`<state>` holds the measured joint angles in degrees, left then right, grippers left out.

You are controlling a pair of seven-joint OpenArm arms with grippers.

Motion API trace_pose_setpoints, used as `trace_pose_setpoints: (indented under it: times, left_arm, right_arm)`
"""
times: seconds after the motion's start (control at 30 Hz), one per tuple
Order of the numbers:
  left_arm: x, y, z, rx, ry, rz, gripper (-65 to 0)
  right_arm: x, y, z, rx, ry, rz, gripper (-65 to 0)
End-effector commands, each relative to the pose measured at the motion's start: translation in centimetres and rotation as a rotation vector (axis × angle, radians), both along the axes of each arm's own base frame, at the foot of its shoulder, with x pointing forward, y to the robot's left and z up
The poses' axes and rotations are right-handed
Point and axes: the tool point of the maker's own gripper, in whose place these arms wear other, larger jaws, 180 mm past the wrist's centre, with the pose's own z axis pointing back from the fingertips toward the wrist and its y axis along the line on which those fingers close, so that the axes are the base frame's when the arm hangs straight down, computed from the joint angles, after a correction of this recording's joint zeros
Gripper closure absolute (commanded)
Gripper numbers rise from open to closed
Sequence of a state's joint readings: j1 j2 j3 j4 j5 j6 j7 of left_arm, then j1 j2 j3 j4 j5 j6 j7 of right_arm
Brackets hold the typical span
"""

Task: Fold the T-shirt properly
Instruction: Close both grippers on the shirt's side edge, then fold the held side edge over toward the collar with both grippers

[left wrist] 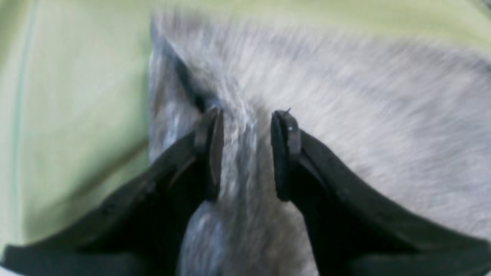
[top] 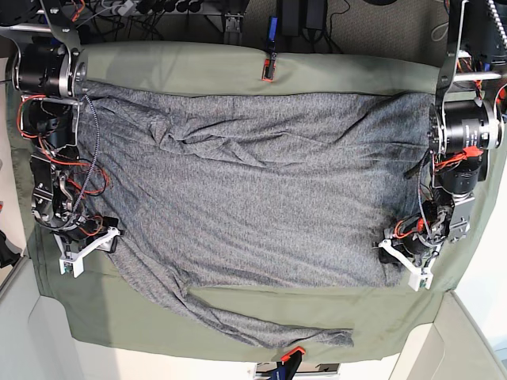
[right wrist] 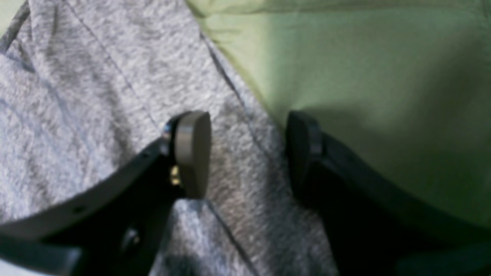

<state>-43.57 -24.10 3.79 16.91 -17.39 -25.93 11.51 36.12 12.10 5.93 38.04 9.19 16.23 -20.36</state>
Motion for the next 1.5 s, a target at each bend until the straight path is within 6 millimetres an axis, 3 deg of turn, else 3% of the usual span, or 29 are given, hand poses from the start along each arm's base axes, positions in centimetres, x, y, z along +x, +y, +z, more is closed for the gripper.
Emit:
trace_pose_setpoints:
  times: [0.0, 0.17, 0.43, 0.47, 0.53, 0.57, 0.6, 0.7, 0.83, 0.97, 1.1, 1.23, 1.47]
  left_arm:
    - [1.9, 1.1, 3.1, 0.012, -0.087, 0.021, -21.0]
    - [1.7, 3.2, 2.8, 0.084, -0.074, 0.114, -21.0]
    - [1.8, 1.3, 2.7, 0.037, -0.084, 0.028, -20.9]
    - [1.8, 1.2, 2.8, 0.037, -0.091, 0.027, -18.2]
    - [1.9, 1.2, 2.8, 0.048, -0.099, 0.02, -4.1]
    - [1.9, 1.2, 2.8, 0.061, -0.101, 0.013, 0.0]
    - [1.8, 1.2, 2.7, 0.074, -0.102, 0.005, 0.0]
    - [1.5, 1.5, 2.4, 0.11, -0.105, -0.014, 0.0]
    - [1.1, 2.1, 2.6, 0.127, -0.102, -0.054, 0.0]
    - [0.7, 0.7, 4.5, 0.062, -0.143, -0.224, 0.0]
    - [-0.3, 2.4, 5.0, 0.077, -0.158, -0.229, 0.0]
    - [-1.9, 3.3, 5.1, 0.129, -0.171, -0.268, 0.0]
    - [-4.5, 3.2, 6.0, 0.189, -0.212, -0.35, 0.0]
  right_arm:
    - [1.1, 0.1, 1.5, 0.004, -0.029, 0.003, -31.2]
    - [1.0, 0.2, 1.3, 0.004, -0.022, 0.004, -31.2]
    - [1.1, 0.4, 1.5, 0.029, -0.027, -0.004, -31.2]
    - [1.1, 0.4, 1.5, 0.032, -0.028, -0.004, -31.2]
    - [1.1, 0.4, 1.5, 0.037, -0.029, -0.005, -30.6]
    - [1.1, 0.5, 1.5, 0.038, -0.029, -0.005, -27.7]
    - [1.1, 0.6, 1.5, 0.038, -0.029, -0.004, -22.3]
    - [1.1, 0.9, 1.5, 0.042, -0.029, 0.002, 0.0]
    - [0.9, 2.4, 1.8, 0.067, -0.033, 0.097, 0.0]
    - [1.0, 2.6, 2.6, 0.055, -0.034, 0.122, 0.0]
    - [0.8, 2.9, 4.1, 0.027, -0.076, 0.144, 0.0]
    - [-0.2, 3.2, 5.3, -0.004, -0.125, 0.168, 0.0]
    - [-2.7, 3.2, 5.8, -0.047, -0.152, 0.195, 0.0]
